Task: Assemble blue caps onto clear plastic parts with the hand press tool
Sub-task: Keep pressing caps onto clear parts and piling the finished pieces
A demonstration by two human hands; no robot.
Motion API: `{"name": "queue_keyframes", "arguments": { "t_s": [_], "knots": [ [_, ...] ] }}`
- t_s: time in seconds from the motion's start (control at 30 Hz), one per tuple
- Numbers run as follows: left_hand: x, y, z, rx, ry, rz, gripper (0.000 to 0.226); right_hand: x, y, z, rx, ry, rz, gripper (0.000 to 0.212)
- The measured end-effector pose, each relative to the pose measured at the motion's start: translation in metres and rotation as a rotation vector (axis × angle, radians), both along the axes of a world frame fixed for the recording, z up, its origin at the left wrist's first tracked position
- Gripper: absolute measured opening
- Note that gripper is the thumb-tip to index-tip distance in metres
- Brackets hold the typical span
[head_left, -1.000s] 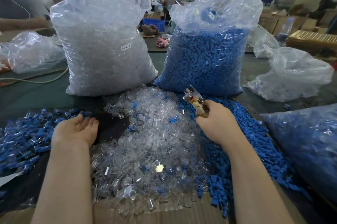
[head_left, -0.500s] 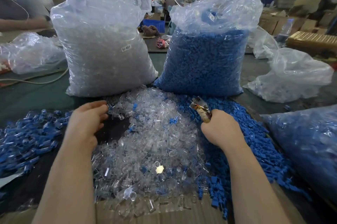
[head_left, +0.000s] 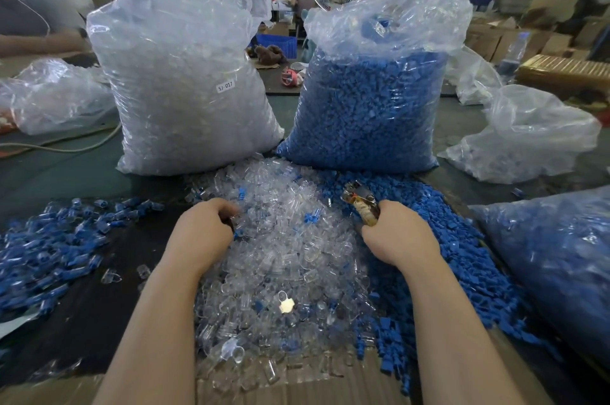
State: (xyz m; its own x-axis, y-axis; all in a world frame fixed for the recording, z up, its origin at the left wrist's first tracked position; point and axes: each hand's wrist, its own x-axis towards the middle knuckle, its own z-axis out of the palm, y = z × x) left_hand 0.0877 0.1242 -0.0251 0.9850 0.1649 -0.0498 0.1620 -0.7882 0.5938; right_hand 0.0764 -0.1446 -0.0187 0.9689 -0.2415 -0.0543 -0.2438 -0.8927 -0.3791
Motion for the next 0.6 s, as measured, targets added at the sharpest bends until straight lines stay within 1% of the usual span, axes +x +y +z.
{"name": "queue_keyframes", "arguments": {
  "t_s": [0.1, 0.17, 0.2, 0.3, 0.37, 0.5, 0.6],
  "knots": [
    [0.000, 0.002, 0.000, -0.079, -0.007, 0.024, 0.017, 0.001, 0.000, -0.001, 0.047, -0.008, 0.016, 0.028],
    [-0.001, 0.000, 0.003, -0.145, 0.001, 0.022, 0.008, 0.002, 0.001, -0.001, 0.068, -0.008, 0.039, 0.032],
    [-0.002, -0.001, 0.004, -0.162, 0.007, 0.015, 0.008, 0.002, 0.002, -0.001, 0.073, -0.011, 0.044, 0.031],
    [-0.002, -0.006, 0.005, -0.178, 0.010, -0.004, 0.009, 0.002, 0.006, 0.000, 0.078, -0.027, 0.041, 0.017],
    [-0.003, -0.007, 0.008, -0.194, 0.028, -0.023, 0.010, 0.002, 0.008, 0.000, 0.061, -0.029, 0.035, 0.011],
    [-0.007, -0.009, 0.016, -0.266, 0.113, -0.117, 0.010, 0.001, 0.008, -0.001, 0.008, -0.008, 0.006, 0.011],
    [-0.009, -0.012, 0.019, -0.268, 0.133, -0.180, 0.014, 0.000, 0.008, -0.002, 0.016, 0.002, 0.013, 0.011]
  ]
}}
